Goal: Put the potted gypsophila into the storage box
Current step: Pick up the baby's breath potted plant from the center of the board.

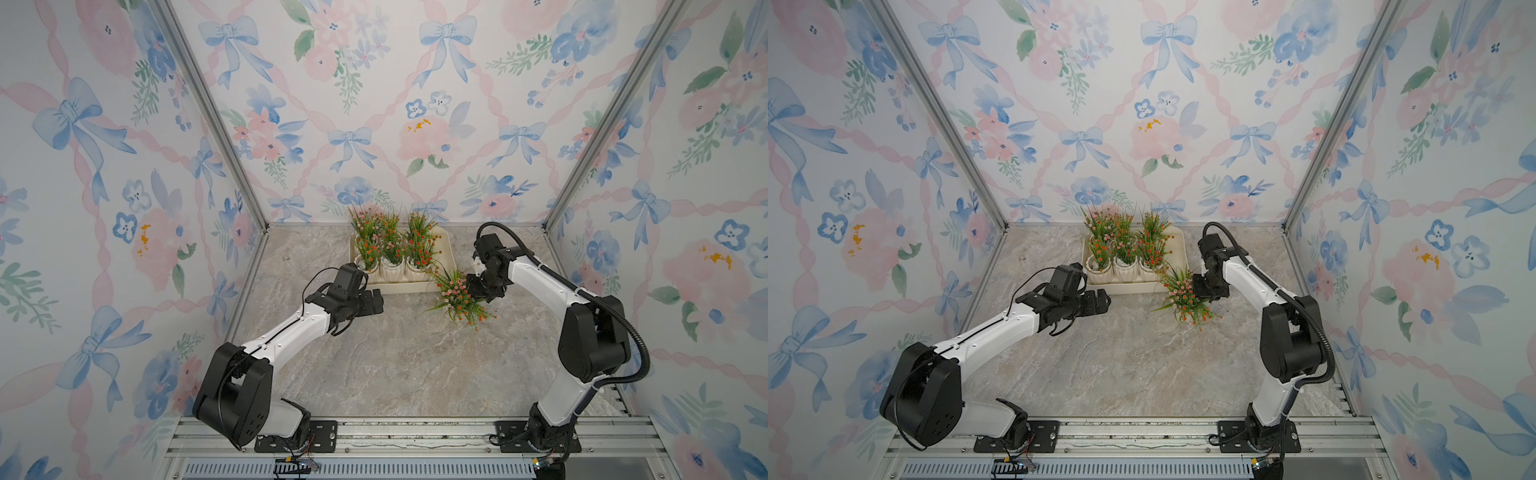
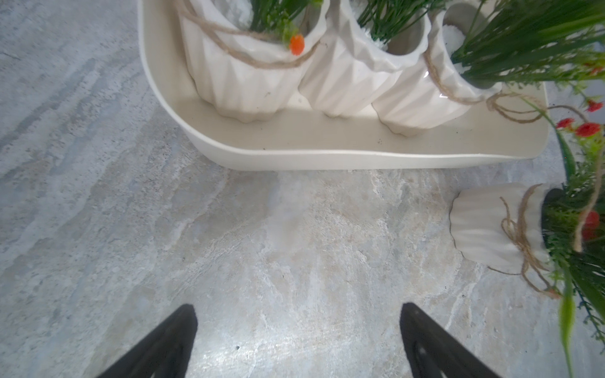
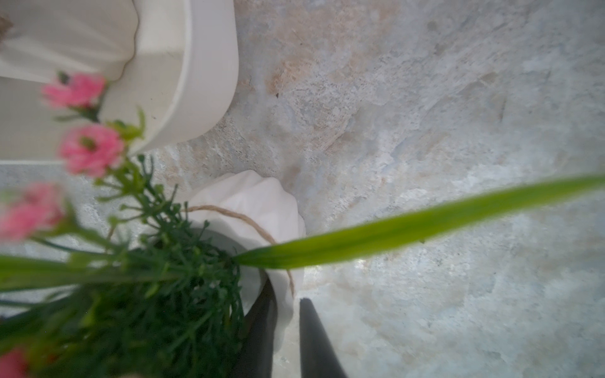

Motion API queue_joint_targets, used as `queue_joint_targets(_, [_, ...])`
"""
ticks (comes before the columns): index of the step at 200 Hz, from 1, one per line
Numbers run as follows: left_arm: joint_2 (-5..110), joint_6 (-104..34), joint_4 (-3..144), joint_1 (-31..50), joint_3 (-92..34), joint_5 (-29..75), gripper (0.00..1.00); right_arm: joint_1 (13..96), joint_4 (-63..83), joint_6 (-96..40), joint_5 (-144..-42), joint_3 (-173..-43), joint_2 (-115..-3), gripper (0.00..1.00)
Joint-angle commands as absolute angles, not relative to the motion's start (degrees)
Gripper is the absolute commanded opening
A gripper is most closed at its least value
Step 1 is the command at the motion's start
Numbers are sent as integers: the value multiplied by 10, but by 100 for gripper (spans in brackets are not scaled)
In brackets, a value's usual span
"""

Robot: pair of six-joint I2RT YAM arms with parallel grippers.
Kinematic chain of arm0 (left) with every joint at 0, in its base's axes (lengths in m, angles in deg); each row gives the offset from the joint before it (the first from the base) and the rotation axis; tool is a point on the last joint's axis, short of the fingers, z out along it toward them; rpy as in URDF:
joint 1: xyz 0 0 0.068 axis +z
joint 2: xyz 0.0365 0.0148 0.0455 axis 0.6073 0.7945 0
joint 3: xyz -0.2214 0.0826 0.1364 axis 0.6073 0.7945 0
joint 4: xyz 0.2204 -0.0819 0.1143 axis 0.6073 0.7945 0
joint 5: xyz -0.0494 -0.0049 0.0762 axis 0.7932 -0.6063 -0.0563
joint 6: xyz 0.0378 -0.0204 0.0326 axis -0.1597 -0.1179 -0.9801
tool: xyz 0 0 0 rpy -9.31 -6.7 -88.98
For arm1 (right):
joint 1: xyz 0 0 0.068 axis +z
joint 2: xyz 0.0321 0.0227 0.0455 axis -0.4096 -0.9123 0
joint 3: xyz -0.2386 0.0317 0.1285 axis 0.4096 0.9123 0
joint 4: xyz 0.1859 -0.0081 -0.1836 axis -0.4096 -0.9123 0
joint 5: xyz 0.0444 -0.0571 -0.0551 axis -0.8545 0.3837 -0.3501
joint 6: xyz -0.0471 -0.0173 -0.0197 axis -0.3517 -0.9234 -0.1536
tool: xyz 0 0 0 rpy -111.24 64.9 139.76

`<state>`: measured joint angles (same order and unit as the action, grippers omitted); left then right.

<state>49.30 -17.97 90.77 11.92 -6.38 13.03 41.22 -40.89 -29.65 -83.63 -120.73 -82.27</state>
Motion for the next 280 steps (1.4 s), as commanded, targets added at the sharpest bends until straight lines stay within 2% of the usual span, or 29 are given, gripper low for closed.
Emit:
queue_joint_targets(1, [480,-195,907,123,-59,138,98,416,-413,-299,-833,-1202,-853,19])
queue_joint_targets(59, [483,-194,907,124,-61,138,98,416,-399,-298,-844,-1197,-867,18])
queue_joint_targets(76, [486,-193,907,125,-62,139,98,416,-394,-298,-849,-1195,-869,11])
queue_joint_targets(92, [489,-194,907,124,-63,139,98,416,-389,-296,-850,-1190,-867,10])
queue_joint_targets(109, [489,-193,907,124,-64,139,98,415,-385,-295,-850,-1186,-863,2])
queue_joint_targets(280, [488,-194,907,126,-70,140,98,416,-436,-302,-856,-1224,-809,0])
